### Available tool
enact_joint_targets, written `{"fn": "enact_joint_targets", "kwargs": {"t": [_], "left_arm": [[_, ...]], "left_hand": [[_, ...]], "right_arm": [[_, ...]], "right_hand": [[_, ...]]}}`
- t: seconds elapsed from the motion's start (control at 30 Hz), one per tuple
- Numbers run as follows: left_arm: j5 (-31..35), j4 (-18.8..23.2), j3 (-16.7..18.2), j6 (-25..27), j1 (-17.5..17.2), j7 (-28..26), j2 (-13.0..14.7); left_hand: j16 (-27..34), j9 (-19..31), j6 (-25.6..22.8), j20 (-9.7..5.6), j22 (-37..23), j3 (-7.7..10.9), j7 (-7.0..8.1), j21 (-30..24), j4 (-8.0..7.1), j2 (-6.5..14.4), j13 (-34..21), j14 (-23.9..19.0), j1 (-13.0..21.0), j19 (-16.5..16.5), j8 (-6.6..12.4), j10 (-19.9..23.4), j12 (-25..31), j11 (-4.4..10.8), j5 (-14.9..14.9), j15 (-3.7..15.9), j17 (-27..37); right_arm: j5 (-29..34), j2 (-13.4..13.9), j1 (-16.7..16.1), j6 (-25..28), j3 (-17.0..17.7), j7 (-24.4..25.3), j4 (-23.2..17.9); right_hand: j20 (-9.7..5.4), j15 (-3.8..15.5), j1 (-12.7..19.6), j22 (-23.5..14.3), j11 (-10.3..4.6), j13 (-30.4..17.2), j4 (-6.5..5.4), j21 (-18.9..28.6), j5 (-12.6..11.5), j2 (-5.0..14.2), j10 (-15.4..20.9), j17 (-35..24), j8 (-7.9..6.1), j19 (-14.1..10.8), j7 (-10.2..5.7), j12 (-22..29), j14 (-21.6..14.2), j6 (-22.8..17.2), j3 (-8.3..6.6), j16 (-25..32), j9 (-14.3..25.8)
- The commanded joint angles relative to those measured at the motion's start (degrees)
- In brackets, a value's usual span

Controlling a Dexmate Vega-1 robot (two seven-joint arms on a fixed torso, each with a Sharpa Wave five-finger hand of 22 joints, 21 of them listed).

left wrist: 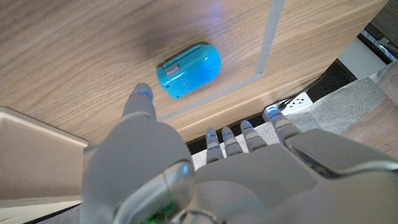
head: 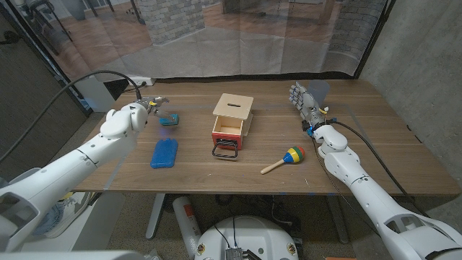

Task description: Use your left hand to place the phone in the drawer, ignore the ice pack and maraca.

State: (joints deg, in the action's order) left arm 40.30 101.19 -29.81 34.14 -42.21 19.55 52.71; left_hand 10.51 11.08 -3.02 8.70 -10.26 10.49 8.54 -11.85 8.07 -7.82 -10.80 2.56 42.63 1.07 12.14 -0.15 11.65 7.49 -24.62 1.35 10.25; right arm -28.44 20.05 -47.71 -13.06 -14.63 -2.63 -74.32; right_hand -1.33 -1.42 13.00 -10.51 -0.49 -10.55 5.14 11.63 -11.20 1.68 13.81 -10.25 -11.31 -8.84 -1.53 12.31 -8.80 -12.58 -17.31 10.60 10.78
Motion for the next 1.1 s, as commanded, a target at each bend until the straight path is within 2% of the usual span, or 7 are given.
{"fn": "enact_joint_targets", "kwargs": {"t": [0.03, 0.43, 0.67, 1.1], "left_arm": [[4.6, -0.4, -2.6, 2.0, 1.8, 4.6, -0.1], [7.9, -0.6, -3.5, 2.2, 2.2, 6.2, -0.5], [8.2, -2.4, -3.3, 0.8, 2.1, 3.8, -1.5], [7.2, -6.5, -4.1, -1.7, 4.4, 4.7, -3.5]], "left_hand": [[-0.1, 0.1, -0.5, -0.55, -0.1, -0.25, 0.50, 0.4, 0.21, -0.1, -0.3, 1.1, 1.1, 0.9, -0.02, -0.4, 0.0, -0.14, -0.5, 0.08, 0.2], [-0.2, 0.1, -0.4, -0.74, -0.2, -0.38, 0.54, 0.6, 0.31, 0.0, -0.3, 1.9, 2.0, 1.6, -0.14, -0.9, -0.1, -0.13, -0.5, 0.42, 0.2], [0.3, 0.1, 1.0, -0.85, -0.2, -0.68, 0.64, 0.5, 0.17, 0.0, -0.3, 1.0, 2.3, 1.5, -0.74, 0.3, 0.4, 0.35, -0.5, 1.07, 0.2], [0.6, 0.1, 0.7, -1.08, -0.2, -1.12, 1.21, 0.4, -0.07, 0.0, -0.3, 0.2, 2.4, 1.4, -0.59, 1.7, 0.9, 0.99, -0.5, 1.10, 0.2]], "right_arm": [[-0.1, 0.1, -0.1, 0.3, -0.1, 0.2, -0.3], [-0.4, 0.1, -0.6, -0.1, 0.0, 0.0, -0.4], [-0.3, 0.2, -1.1, -0.1, 0.1, 0.4, -0.8], [-0.1, 0.1, -1.4, 0.3, -0.2, 1.4, -2.0]], "right_hand": [[0.05, -0.13, -0.3, -0.2, 0.58, -0.1, 0.25, -0.1, 0.0, 0.05, 0.0, -0.3, 0.05, 0.0, 0.10, -0.1, 0.1, 0.0, -0.14, 0.1, 0.2], [0.09, -0.11, -0.3, -0.2, 0.58, -0.1, 0.28, -0.1, 0.0, 0.05, 0.1, -0.3, 0.02, 0.1, 0.10, -0.1, 0.0, -0.1, -0.09, 0.1, 0.2], [0.09, -0.15, -0.4, -0.2, 0.52, -0.1, 0.30, -0.1, 0.0, 0.05, 0.1, -0.3, 0.01, 0.1, 0.08, -0.1, 0.1, -0.1, -0.06, 0.1, 0.2], [0.07, -0.16, -0.4, -0.2, 0.69, -0.1, 0.34, -0.1, 0.0, 0.07, 0.1, -0.3, 0.07, 0.1, 0.13, -0.1, 0.1, 0.0, -0.03, 0.1, 0.2]]}}
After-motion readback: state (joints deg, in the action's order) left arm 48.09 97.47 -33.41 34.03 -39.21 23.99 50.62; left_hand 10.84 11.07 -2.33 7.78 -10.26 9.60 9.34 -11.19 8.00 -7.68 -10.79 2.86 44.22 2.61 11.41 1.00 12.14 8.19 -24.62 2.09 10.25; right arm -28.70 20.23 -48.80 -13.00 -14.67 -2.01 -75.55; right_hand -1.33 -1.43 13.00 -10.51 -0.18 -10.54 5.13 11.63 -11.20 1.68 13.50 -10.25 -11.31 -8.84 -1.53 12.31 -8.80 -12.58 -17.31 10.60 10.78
